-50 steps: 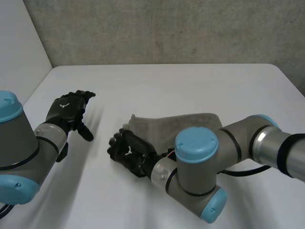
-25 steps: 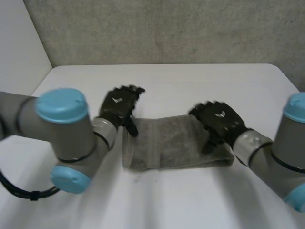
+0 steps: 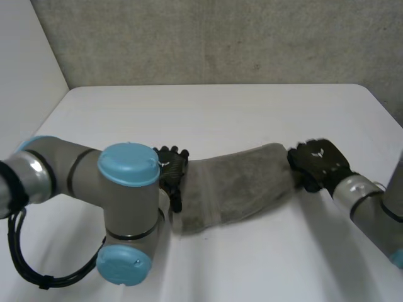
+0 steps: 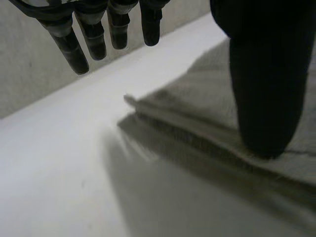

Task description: Fold the towel.

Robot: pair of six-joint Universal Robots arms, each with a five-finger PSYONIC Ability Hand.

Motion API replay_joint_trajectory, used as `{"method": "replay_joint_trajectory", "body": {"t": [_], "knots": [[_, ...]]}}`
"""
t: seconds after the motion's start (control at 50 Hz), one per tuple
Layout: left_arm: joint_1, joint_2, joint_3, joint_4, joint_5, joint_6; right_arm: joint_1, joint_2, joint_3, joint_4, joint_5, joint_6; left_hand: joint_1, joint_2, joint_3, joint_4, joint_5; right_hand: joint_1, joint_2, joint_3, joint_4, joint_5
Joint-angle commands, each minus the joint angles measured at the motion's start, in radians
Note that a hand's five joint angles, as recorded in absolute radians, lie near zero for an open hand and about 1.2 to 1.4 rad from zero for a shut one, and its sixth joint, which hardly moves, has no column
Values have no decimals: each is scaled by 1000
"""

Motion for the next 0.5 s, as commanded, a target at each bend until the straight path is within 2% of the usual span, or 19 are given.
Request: {"method": "replay_joint_trajectory", "body": {"t": [0.02, 0.1, 0.12, 0.14, 0.16, 0.2, 0.3, 0.4, 0.42, 0.44, 0.46, 0.48, 0.5], "knots": [[12, 178, -58, 3, -5, -1, 246, -23, -165, 22, 34, 6, 2, 11, 10, 8, -23, 489, 219, 212, 204, 253], [55, 267, -102, 9, -7, 0, 396, 32, -257, 47, 34, -3, 2, 11, 10, 8, -23, 489, 219, 212, 204, 253], [86, 314, -123, 12, -7, 2, 397, 32, -257, 47, 34, -3, 2, 11, 10, 8, -23, 489, 219, 212, 204, 253], [118, 356, -146, 14, -5, 2, 453, 70, -284, 54, 26, -4, 2, 11, 10, 8, -23, 489, 219, 212, 204, 253], [118, 356, -146, 14, -5, 2, 454, 71, -285, 55, 26, -4, 2, 11, 10, 8, -23, 489, 219, 212, 204, 253], [176, 414, -183, 14, 1, -1, 544, 150, -330, 71, 25, -7, 5, 14, 13, 11, -20, 489, 219, 212, 204, 253], [210, 437, -217, 15, 6, -1, 602, 264, -357, 76, 23, -29, 5, 14, 13, 11, -20, 489, 219, 212, 204, 253], [213, 428, -224, 15, 12, -3, 596, 269, -363, 67, 43, -47, 2, 11, 10, 8, -23, 489, 219, 212, 204, 253], [212, 425, -220, 17, 12, -3, 593, 249, -367, 67, 49, -34, 2, 11, 10, 8, -23, 118, -152, -159, -167, -118], [212, 425, -220, 17, 12, -3, 589, 212, -372, 70, 57, -23, 2, 11, 10, 8, -23, -412, -682, -688, -696, -648], [210, 419, -209, 17, 13, -7, 589, 212, -372, 70, 57, -23, 2, 11, 10, 8, -23, -417, -687, -694, -702, -654], [210, 419, -209, 17, 13, -7, 567, 169, -371, 77, 75, -3, 2, 11, 10, 8, -23, -733, -1003, -1009, -1017, -969], [203, 399, -192, 20, 13, -22, 535, 125, -358, 79, 100, 26, 2, 11, 10, 8, -23, -733, -1003, -1009, -1017, -969]]}}
